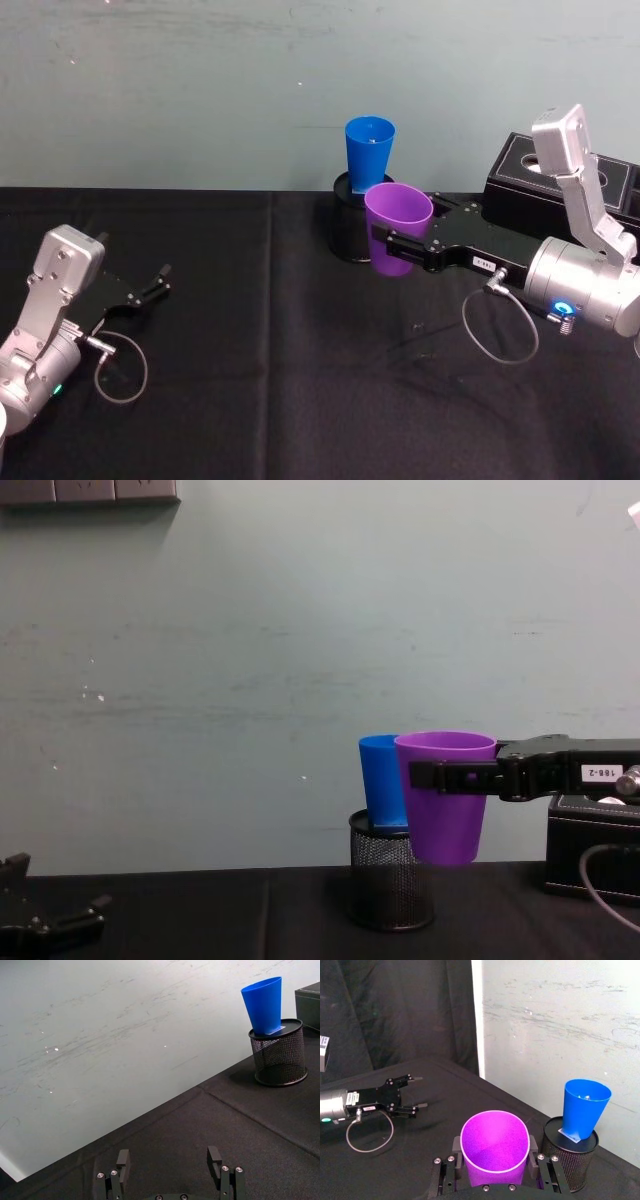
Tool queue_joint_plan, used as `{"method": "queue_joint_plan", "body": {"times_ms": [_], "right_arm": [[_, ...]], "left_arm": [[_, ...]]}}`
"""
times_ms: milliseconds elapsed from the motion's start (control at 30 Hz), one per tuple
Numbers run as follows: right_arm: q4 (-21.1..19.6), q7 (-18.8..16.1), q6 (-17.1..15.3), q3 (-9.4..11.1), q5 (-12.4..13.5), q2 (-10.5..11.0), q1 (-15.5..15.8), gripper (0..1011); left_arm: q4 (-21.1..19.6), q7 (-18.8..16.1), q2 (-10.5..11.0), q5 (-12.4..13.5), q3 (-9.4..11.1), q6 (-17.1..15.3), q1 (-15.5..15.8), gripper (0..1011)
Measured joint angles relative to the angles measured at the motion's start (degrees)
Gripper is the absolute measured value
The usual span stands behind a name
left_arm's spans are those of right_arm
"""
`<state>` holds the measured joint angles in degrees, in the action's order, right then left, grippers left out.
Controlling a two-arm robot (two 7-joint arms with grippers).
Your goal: Pick up one cup with a gripper and tap it against the other cup.
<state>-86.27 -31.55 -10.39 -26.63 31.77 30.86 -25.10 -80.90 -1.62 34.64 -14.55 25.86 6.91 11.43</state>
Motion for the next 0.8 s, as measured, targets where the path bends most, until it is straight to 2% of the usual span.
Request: {"method": "queue_joint_plan", "body": {"times_ms": [800], "right_arm": [[0.0, 0.0, 0.0, 0.0, 0.0, 0.0, 0.0, 729]], "left_arm": [[0.0, 0.0, 0.0, 0.0, 0.0, 0.0, 0.0, 1011]]}}
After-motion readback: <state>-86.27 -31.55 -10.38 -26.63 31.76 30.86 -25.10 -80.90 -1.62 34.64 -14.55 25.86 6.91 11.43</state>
